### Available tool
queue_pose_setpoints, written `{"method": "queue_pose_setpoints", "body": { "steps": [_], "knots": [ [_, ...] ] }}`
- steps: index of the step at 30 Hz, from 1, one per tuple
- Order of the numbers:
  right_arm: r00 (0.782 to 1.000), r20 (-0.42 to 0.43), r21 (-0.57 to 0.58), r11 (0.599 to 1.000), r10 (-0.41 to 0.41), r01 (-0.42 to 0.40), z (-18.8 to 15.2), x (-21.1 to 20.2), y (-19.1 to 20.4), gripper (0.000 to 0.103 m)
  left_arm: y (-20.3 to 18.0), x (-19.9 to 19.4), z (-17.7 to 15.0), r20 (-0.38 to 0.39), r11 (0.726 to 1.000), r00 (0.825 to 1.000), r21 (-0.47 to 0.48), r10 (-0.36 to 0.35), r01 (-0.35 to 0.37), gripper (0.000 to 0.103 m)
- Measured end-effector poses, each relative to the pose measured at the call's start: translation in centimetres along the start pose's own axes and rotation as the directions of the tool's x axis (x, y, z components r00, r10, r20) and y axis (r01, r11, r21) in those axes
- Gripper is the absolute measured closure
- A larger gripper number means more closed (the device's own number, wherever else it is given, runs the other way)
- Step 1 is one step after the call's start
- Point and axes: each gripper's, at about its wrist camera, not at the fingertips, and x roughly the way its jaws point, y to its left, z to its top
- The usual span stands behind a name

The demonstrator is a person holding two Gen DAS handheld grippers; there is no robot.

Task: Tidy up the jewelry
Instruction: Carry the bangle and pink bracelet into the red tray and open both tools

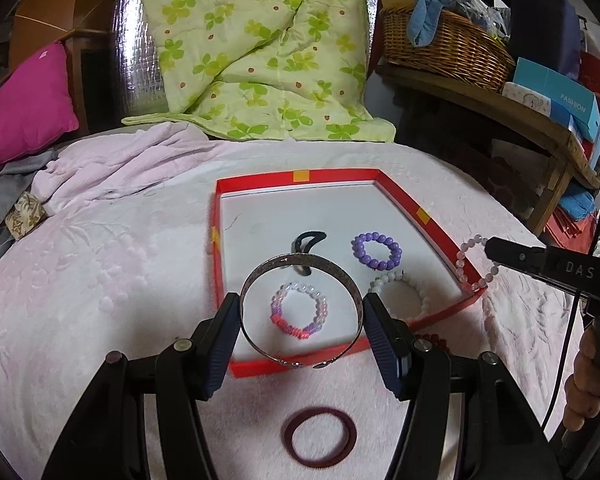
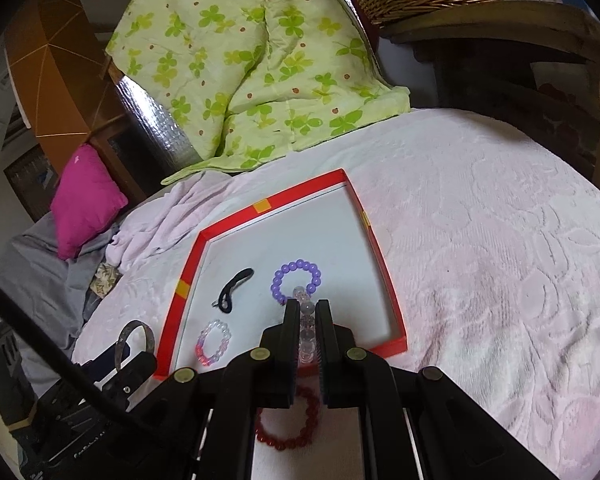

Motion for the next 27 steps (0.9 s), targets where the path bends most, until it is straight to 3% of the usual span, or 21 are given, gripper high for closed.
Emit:
{"method": "queue_pose_setpoints", "body": {
  "steps": [12, 16, 21, 27],
  "knots": [
    [0.998, -0.059, 0.066, 0.998, 0.002, 0.002, 1.3, 3.8, -1.1, 0.095, -2.0, 4.4, 1.3, -0.049, 0.999, 0.997, -0.015, -0.051, 0.050, 0.040],
    [0.996, -0.094, 0.100, 0.995, 0.005, 0.004, 1.4, 5.6, -1.6, 0.095, -1.9, 5.6, 1.6, -0.083, 0.995, 0.993, -0.059, -0.085, 0.080, 0.040],
    [0.997, -0.075, 0.081, 0.996, -0.029, 0.036, 1.8, 6.3, -1.5, 0.094, -1.5, 7.5, 1.7, -0.136, 0.986, 0.982, -0.114, -0.134, 0.119, 0.040],
    [0.994, -0.087, 0.083, 0.994, -0.059, 0.066, 1.9, 7.5, -2.1, 0.094, -1.9, 8.7, 1.5, -0.182, 0.986, 0.973, -0.120, -0.139, 0.119, 0.040]
  ]
}}
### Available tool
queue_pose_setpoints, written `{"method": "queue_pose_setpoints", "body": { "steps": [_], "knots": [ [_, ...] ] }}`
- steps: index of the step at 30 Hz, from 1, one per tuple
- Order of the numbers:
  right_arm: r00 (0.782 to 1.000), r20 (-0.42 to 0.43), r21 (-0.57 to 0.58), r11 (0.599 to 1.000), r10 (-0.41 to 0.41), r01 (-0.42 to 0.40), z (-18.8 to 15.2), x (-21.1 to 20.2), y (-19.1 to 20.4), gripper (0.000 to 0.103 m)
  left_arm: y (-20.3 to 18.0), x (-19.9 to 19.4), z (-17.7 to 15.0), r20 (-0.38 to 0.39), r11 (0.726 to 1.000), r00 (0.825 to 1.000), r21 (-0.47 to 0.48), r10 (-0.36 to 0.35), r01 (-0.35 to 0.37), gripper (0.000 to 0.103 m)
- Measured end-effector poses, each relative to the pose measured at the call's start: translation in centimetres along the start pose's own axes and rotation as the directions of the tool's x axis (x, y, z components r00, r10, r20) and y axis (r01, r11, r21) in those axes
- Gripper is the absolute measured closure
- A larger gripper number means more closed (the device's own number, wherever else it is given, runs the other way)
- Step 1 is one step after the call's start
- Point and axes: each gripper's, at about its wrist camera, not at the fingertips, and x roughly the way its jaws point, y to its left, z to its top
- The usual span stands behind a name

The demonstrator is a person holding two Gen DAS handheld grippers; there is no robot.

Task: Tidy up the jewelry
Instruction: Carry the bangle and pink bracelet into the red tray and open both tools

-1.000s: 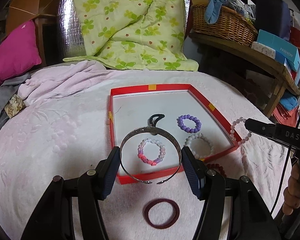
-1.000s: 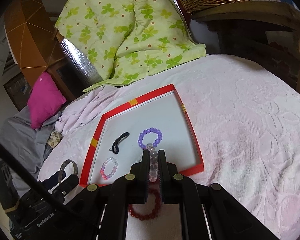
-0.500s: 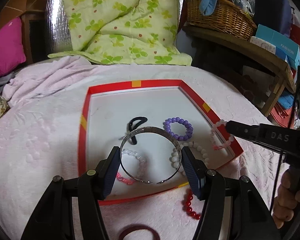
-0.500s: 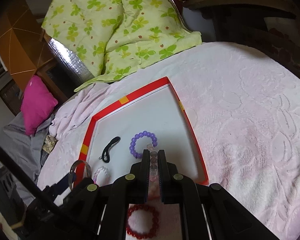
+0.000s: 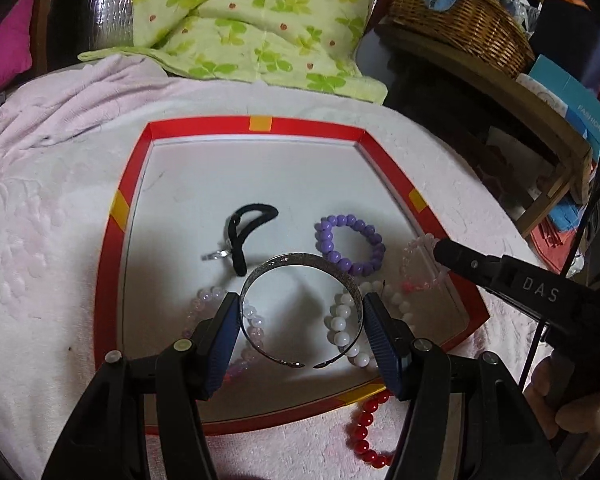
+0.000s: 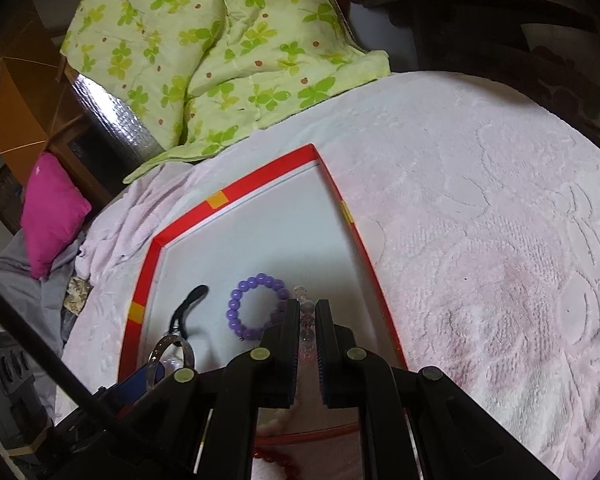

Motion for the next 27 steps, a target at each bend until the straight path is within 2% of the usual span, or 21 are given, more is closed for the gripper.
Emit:
{"method": "queue_pose_setpoints", "body": {
  "steps": [7, 16, 18, 23, 27],
  "knots": [
    [1.000, -0.016, 0.010, 1.000, -0.013, 0.013, 0.0, 0.7, -0.5, 0.094, -0.5, 0.9, -0.4, -0.038, 1.000, 0.999, 0.026, 0.007, -0.006, 0.040],
    [1.000, -0.010, 0.039, 0.999, -0.005, 0.005, 0.5, -0.1, -0.9, 0.092, -0.1, -0.6, -0.4, -0.012, 0.999, 0.999, 0.035, 0.037, -0.037, 0.040],
    [1.000, -0.006, 0.050, 0.999, 0.006, -0.006, 0.6, -0.6, -1.1, 0.086, 0.2, -1.2, -0.3, 0.005, 0.998, 0.999, 0.038, 0.051, -0.051, 0.040],
    [0.999, 0.016, 0.053, 0.998, 0.036, -0.037, 0.7, -2.3, -1.2, 0.085, 2.3, -3.3, -0.1, 0.053, 0.993, 0.992, -0.001, 0.115, -0.115, 0.040],
    [0.998, 0.026, 0.039, 0.998, 0.053, -0.054, 0.6, -3.7, -1.1, 0.085, 4.3, -4.9, -0.4, 0.083, 0.983, 0.980, -0.035, 0.182, -0.180, 0.040]
  ]
}}
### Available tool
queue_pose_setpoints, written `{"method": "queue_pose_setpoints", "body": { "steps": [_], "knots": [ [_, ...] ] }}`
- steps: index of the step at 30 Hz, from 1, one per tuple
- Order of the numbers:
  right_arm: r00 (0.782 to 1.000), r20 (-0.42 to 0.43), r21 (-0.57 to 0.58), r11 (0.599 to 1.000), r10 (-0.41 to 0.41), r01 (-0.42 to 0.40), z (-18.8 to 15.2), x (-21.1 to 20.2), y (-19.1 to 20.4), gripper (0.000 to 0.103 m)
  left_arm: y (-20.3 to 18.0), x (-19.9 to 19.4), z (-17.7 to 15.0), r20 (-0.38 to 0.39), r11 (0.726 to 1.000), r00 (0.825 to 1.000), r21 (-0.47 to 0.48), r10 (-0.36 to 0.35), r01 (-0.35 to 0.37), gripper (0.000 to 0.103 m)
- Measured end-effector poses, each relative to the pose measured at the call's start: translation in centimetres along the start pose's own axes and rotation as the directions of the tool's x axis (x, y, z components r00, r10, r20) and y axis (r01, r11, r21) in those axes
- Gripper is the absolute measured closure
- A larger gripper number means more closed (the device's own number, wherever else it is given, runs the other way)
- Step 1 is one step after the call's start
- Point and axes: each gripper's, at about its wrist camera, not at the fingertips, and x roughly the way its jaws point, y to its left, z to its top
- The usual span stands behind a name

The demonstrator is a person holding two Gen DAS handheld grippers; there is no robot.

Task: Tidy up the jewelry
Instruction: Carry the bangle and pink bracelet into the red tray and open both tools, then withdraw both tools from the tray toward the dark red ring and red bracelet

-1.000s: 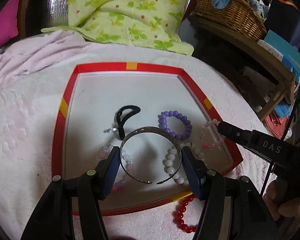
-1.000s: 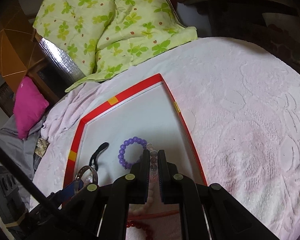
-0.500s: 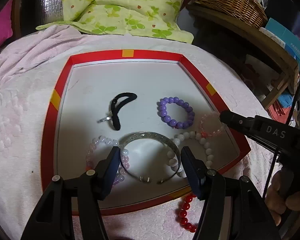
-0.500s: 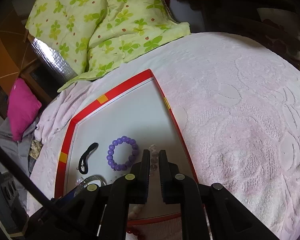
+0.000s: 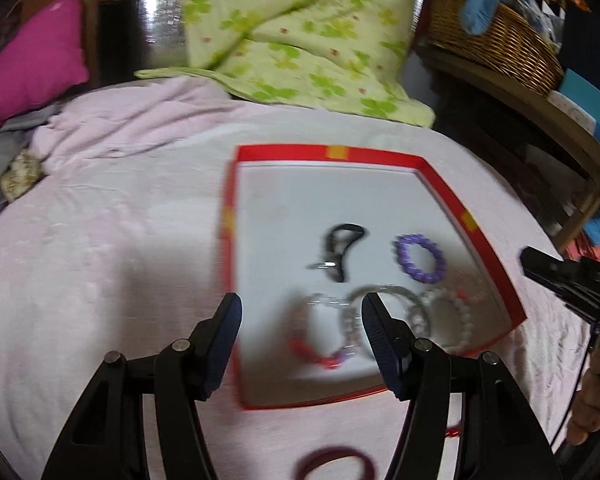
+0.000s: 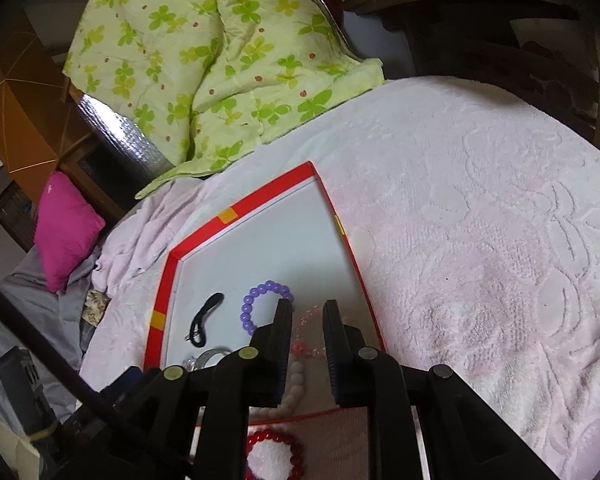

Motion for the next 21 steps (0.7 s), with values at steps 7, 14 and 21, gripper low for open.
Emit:
{"method": "queue_pose_setpoints", "body": {
  "steps": [7, 14, 21],
  "knots": [
    [1.000, -0.024, -0.007, 1.000, 0.006, -0.006, -1.0, -0.9, 0.3, 0.085, 1.5, -2.8, -1.8, 0.020, 0.996, 0.996, 0.019, 0.082, -0.082, 0.031],
    [0.999, -0.038, -0.041, 0.999, 0.019, -0.021, -2.7, -2.4, 1.4, 0.085, 1.3, -4.1, -4.3, -0.021, 0.992, 0.994, 0.075, 0.108, -0.106, 0.030],
    [0.996, -0.087, -0.054, 0.998, 0.014, -0.018, -5.6, -3.8, 1.7, 0.085, 0.6, -4.5, -6.4, -0.055, 0.987, 0.992, 0.120, 0.116, -0.109, 0.030]
  ]
}}
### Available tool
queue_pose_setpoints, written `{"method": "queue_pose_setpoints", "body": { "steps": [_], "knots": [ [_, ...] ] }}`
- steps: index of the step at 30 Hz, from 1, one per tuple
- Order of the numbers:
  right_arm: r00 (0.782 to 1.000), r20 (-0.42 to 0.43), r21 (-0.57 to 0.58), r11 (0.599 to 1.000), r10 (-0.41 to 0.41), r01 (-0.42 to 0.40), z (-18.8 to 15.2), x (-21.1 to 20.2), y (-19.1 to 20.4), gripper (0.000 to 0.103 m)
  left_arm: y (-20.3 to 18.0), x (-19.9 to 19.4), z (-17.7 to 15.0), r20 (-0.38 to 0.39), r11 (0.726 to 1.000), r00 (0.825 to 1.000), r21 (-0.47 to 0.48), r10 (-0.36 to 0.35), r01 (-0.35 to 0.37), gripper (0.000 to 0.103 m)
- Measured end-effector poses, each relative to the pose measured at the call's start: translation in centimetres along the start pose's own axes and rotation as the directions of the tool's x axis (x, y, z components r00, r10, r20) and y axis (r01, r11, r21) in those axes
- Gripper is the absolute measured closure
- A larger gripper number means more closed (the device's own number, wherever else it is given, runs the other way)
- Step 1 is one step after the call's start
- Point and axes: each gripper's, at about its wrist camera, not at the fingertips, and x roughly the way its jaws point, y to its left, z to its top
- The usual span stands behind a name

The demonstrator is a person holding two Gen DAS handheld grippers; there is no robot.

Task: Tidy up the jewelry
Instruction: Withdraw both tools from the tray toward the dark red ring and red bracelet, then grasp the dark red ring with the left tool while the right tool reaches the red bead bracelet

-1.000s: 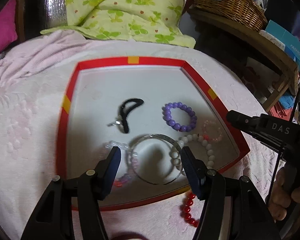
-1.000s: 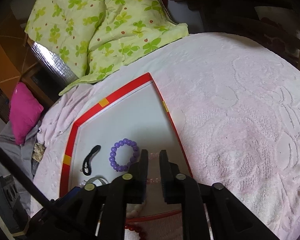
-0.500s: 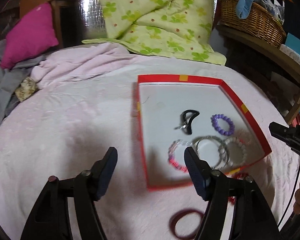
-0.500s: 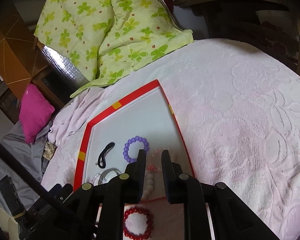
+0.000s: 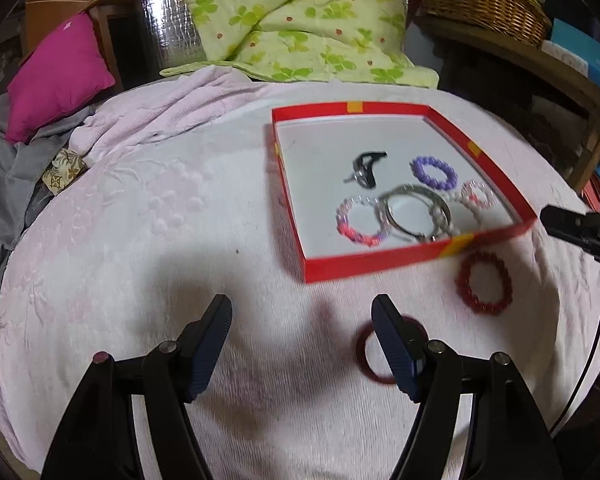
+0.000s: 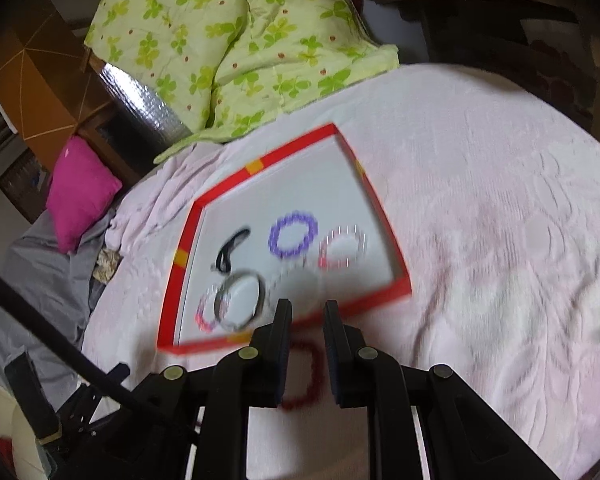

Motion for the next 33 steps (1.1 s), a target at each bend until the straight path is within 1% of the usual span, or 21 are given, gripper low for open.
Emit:
{"method": "queue_pose_setpoints", "body": {
  "steps": [4, 8, 12, 21, 27, 33],
  "knots": [
    [0.998, -0.059, -0.018, 1.000, -0.021, 0.020, -2.3, -0.1, 0.0, 0.085, -0.3, -0.2, -1.0, -0.021, 1.000, 1.000, 0.012, -0.003, 0.003, 0.030],
    [0.994, -0.103, -0.029, 0.999, -0.033, 0.030, -3.5, 0.5, 0.0, 0.085, -0.7, -0.5, -1.7, -0.026, 0.999, 1.000, 0.036, -0.001, 0.002, 0.030],
    [0.993, -0.117, -0.024, 0.999, -0.035, 0.033, -3.4, 1.1, 0.1, 0.085, -0.7, -0.5, -1.9, -0.027, 0.999, 1.000, 0.054, 0.006, -0.005, 0.030],
    [0.982, -0.186, -0.007, 1.000, -0.016, 0.015, -3.7, 3.2, 1.3, 0.085, -0.7, -0.5, -1.9, -0.034, 0.997, 0.999, 0.075, 0.002, 0.000, 0.030],
    [0.980, -0.197, -0.013, 1.000, -0.009, 0.006, -3.7, 3.7, 2.0, 0.085, -1.0, -0.2, -2.2, -0.046, 0.995, 0.999, 0.104, 0.007, -0.003, 0.030],
    [0.978, -0.209, -0.016, 1.000, -0.007, 0.003, -3.8, 4.0, 2.2, 0.085, -0.8, -0.1, -2.3, -0.055, 0.994, 0.998, 0.112, 0.007, -0.001, 0.030]
  ]
}}
